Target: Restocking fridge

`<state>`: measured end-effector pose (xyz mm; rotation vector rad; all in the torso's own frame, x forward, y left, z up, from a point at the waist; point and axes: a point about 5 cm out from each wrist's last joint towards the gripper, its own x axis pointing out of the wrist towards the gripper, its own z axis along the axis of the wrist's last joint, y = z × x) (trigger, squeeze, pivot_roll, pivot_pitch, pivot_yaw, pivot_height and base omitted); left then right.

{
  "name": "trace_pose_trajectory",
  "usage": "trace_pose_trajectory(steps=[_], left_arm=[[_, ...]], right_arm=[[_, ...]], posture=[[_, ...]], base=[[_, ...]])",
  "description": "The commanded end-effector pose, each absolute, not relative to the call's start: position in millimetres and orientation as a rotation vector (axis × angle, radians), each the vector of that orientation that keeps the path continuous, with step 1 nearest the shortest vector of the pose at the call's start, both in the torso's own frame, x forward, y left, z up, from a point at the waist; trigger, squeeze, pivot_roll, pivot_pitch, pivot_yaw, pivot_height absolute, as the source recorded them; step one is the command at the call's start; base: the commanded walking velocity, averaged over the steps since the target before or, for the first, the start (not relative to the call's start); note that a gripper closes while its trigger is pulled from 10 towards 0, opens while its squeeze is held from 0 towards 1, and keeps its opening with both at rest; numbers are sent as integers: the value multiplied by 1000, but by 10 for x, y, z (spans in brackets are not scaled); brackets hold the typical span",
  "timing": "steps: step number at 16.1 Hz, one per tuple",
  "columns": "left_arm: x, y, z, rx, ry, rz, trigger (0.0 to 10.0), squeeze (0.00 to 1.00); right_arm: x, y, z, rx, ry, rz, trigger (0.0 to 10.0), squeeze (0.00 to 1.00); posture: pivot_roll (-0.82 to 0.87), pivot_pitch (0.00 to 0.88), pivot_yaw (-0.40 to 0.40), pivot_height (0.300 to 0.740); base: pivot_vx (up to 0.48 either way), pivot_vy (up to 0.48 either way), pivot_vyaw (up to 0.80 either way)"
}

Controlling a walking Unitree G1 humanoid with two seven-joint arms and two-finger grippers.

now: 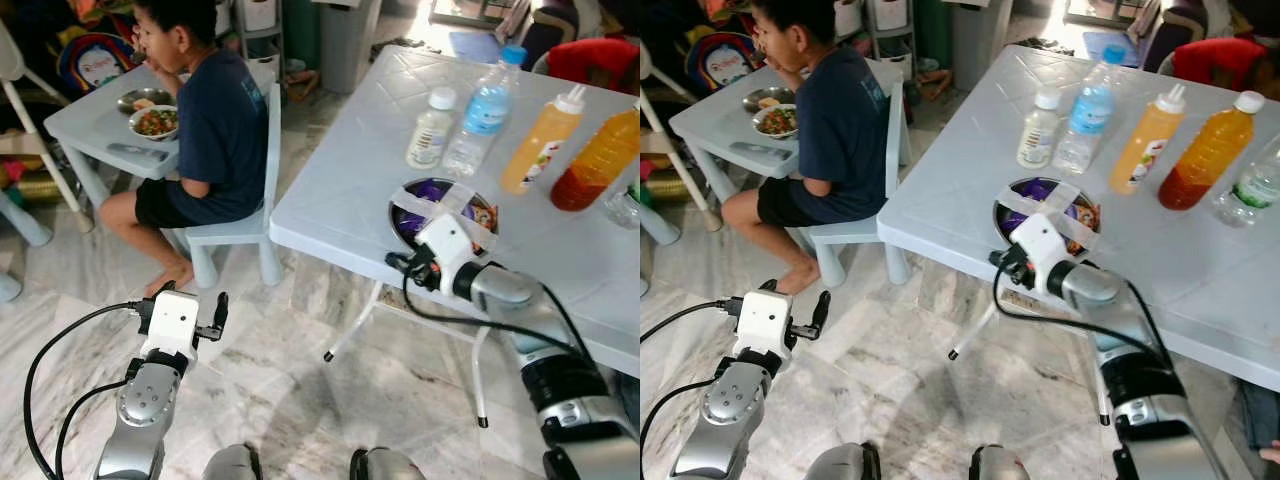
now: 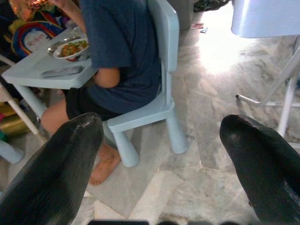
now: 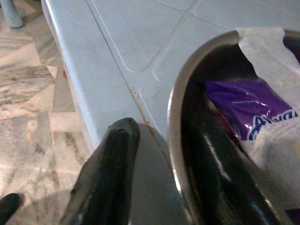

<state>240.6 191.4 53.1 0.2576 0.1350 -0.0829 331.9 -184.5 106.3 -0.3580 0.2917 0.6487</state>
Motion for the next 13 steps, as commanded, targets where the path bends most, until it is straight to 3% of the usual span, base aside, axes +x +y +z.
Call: trace_pose_trajectory(steps=[1, 8, 9, 10, 13], left_arm=[[2406, 1907, 554, 273, 132, -94, 10000, 0], [2414, 1894, 563, 288, 128, -105, 10000, 0], [2408, 1895, 560, 291, 129, -103, 10000, 0], [2397, 1893, 548, 292, 132, -103, 10000, 0], [2385, 1880, 537, 295, 137, -110, 10000, 0]], right_arm=[[3249, -2009, 875, -335, 419, 611, 78, 0], [3228, -2024, 847, -263, 451, 601, 314, 0], [3214, -2000, 850, -294, 452, 611, 2667, 0], [3201, -1965, 853, -308, 449, 621, 10000, 0], [3143, -1965, 776, -330, 478, 627, 10000, 0]], posture=[[21, 106, 0, 740], [29, 97, 2, 740], [29, 94, 4, 740], [27, 93, 6, 740], [27, 91, 8, 740]], base=[[0, 0, 0], [0, 0, 0], [0, 0, 0], [0, 0, 0], [0, 0, 0]])
